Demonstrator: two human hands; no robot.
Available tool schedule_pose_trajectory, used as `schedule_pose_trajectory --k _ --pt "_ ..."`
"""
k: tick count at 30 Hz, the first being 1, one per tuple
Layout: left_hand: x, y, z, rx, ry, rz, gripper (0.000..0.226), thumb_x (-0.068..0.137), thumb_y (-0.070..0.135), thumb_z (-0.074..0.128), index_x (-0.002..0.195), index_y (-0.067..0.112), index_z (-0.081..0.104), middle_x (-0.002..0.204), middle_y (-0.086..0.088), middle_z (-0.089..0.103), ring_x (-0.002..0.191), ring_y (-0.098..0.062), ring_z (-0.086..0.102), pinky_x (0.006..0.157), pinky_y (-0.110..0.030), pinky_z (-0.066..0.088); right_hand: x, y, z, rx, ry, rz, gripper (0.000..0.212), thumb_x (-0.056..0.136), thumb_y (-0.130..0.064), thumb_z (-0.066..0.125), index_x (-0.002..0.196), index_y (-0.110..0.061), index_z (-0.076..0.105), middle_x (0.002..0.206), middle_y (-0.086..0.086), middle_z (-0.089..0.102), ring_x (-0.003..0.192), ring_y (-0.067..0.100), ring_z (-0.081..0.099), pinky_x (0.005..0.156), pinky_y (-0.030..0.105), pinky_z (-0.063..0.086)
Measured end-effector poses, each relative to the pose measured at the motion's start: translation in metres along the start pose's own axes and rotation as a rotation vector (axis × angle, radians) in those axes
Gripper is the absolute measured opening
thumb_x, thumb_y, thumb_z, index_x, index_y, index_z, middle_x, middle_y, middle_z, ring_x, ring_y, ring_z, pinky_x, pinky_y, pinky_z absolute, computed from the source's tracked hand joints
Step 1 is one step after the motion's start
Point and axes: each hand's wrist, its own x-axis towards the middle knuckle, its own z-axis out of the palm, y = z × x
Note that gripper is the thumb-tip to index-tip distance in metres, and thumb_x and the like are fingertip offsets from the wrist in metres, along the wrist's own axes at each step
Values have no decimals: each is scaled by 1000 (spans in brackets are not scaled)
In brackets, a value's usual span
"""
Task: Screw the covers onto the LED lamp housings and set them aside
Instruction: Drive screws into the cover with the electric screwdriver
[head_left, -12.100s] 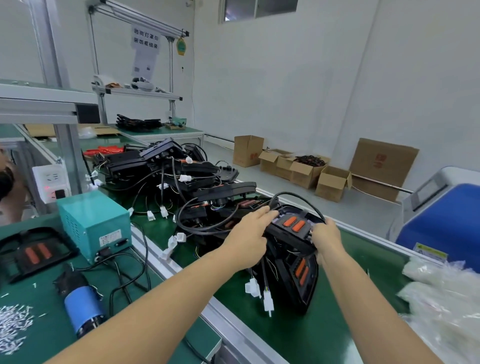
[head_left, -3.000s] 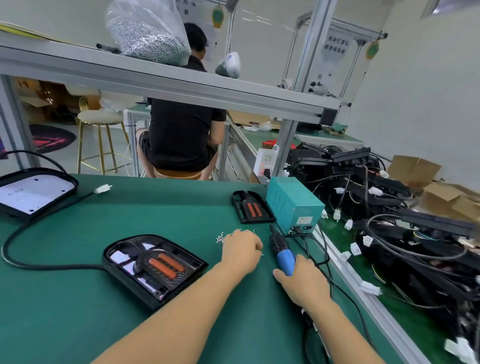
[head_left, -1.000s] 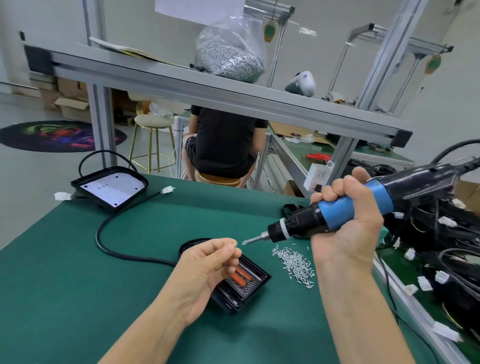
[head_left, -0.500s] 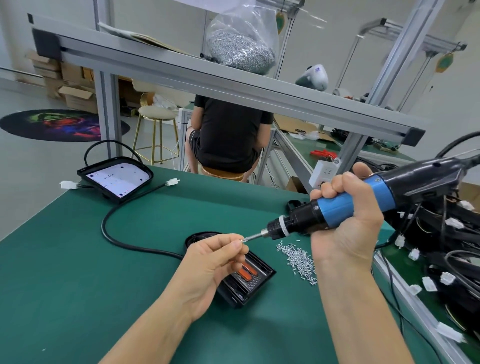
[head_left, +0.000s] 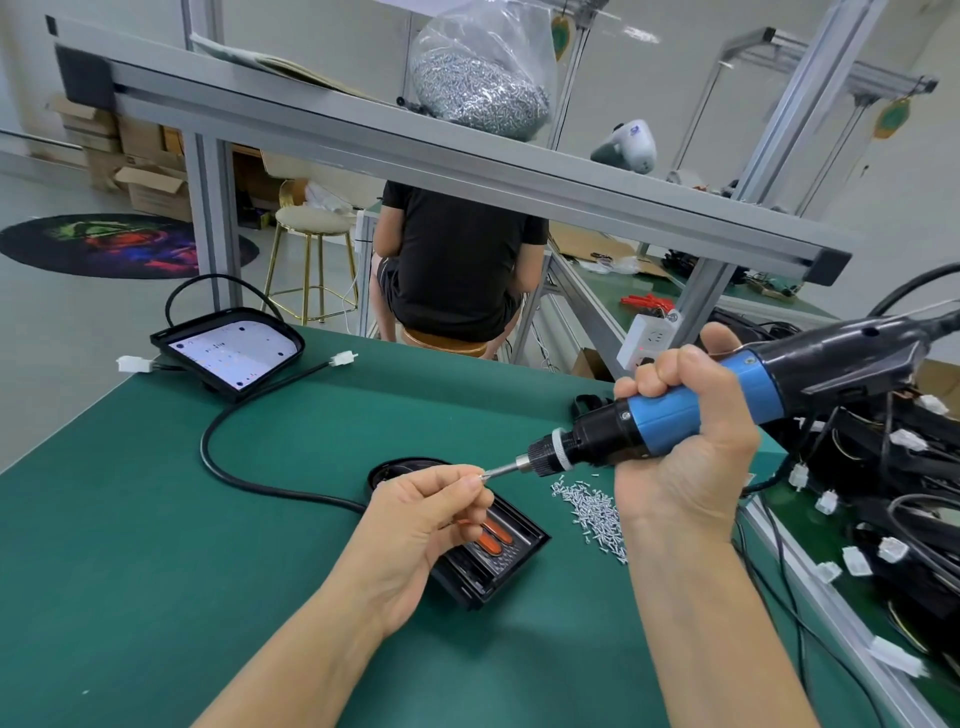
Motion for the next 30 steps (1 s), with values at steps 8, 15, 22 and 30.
schedule_pose_trajectory --k 8,15,22,30 --pt "-2 0 -2 -60 -68 -3 8 77 9 63 78 4 69 70 -7 63 60 -12 56 57 -21 52 2 -1 2 9 -44 -18 26 74 -2 55 95 -17 53 58 -5 48 50 8 47 56 23 46" --pt "0 0 -1 -84 -66 3 10 77 11 62 81 3 67 70 -7 63 60 -13 56 57 -21 52 1 1 2 2 -59 -14 27 75 -2 54 96 -18 53 58 -5 49 50 8 48 56 23 46" --pt "0 -2 -1 -112 -39 5 14 76 11 62 85 1 67 69 -7 63 58 -12 56 55 -21 52 0 3 3 -8 -54 -24 28 74 -2 54 96 -17 53 59 -5 47 50 9 47 56 23 46" --pt "-2 -4 -1 -118 -20 27 15 75 10 63 85 0 67 68 -6 63 59 -12 57 56 -21 52 -1 4 1 -22 -70 -33 28 73 -2 54 97 -17 53 61 -3 46 52 10 46 58 23 46"
